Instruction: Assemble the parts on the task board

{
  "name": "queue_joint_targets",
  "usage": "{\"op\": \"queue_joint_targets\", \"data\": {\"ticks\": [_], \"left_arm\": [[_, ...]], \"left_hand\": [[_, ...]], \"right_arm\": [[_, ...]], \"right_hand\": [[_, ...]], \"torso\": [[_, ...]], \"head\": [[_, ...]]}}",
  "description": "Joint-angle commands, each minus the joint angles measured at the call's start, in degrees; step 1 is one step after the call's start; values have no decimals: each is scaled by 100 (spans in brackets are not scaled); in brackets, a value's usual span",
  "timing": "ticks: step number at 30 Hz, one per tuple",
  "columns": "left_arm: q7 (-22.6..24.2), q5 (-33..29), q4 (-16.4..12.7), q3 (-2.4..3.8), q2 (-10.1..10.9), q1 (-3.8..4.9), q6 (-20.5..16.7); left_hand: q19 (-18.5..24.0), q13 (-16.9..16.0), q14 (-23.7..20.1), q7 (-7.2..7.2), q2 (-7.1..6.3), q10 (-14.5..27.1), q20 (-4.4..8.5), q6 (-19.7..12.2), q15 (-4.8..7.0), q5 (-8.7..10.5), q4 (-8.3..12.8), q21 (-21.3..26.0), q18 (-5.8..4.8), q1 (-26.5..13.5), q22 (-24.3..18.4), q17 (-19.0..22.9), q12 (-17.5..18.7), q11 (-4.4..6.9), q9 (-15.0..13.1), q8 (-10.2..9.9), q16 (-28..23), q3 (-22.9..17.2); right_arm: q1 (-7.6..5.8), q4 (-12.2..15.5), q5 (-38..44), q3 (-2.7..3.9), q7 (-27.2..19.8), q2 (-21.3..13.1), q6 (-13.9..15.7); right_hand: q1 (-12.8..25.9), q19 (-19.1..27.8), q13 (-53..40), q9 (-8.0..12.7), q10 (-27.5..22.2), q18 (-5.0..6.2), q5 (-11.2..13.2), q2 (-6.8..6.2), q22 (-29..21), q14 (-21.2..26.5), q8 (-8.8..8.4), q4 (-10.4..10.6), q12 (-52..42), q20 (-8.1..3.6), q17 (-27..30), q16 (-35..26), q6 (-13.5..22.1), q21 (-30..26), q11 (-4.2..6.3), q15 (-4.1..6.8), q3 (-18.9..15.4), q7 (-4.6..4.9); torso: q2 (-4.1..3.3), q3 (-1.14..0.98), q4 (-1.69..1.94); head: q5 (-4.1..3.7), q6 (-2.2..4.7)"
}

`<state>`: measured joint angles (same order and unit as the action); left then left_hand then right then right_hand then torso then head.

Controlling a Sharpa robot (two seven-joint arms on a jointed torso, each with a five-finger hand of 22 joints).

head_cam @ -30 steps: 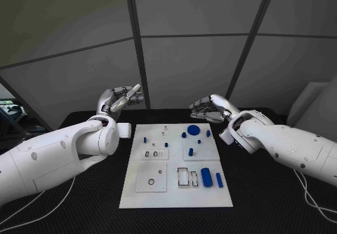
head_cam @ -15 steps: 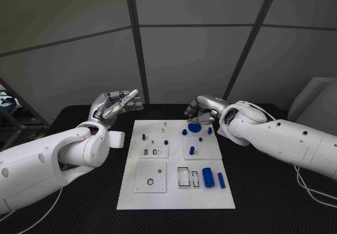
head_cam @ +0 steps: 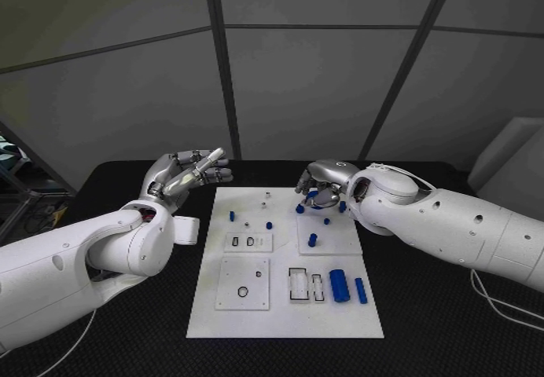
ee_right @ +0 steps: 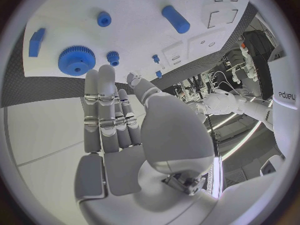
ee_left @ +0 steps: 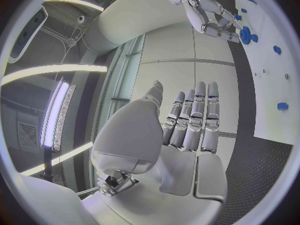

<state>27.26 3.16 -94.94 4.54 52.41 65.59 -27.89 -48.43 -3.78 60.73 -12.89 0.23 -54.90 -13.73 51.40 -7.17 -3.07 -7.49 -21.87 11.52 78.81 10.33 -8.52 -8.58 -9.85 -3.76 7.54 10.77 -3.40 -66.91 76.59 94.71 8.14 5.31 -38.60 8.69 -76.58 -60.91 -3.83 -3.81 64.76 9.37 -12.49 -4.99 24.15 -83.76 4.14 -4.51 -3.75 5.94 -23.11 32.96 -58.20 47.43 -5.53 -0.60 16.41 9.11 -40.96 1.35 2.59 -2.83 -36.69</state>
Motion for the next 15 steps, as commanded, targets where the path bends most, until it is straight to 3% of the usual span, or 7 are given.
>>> {"op": "queue_joint_targets", "data": {"ticks": [1,9,15], "left_arm": [[-1,39,-16,7,1,9,121],[10,38,-26,7,-2,9,133],[10,38,-32,7,5,9,134]], "left_hand": [[-46,6,-1,-13,20,-7,-5,10,-37,-6,36,-31,-111,24,-3,-9,42,-44,7,-21,-25,-1],[-47,6,2,-21,21,0,-7,3,-40,-6,42,-30,-111,21,-4,-15,58,-50,7,-37,-40,4],[-47,6,3,-24,22,2,-7,1,-41,-6,44,-30,-111,21,-4,-17,62,-52,8,-41,-43,6]], "right_arm": [[-16,-12,286,5,172,16,-309],[-17,-81,375,5,231,75,-486],[-17,-127,425,4,264,108,-526]], "right_hand": [[-9,53,-12,-4,-55,111,-1,-69,90,-201,-27,56,5,-8,-148,194,-27,138,-15,-7,26,-11],[-23,118,-17,-3,-103,111,15,-119,303,-182,-28,142,6,6,-668,797,0,449,-14,-17,83,-17],[-38,-30,-22,-5,-98,53,17,-124,741,-198,-24,179,0,12,-1152,1279,0,795,-16,-19,117,-19]], "torso": [[-68,8,35],[-113,15,51],[-124,11,55]], "head": [[-22,-3],[-28,2],[-29,4]]}}
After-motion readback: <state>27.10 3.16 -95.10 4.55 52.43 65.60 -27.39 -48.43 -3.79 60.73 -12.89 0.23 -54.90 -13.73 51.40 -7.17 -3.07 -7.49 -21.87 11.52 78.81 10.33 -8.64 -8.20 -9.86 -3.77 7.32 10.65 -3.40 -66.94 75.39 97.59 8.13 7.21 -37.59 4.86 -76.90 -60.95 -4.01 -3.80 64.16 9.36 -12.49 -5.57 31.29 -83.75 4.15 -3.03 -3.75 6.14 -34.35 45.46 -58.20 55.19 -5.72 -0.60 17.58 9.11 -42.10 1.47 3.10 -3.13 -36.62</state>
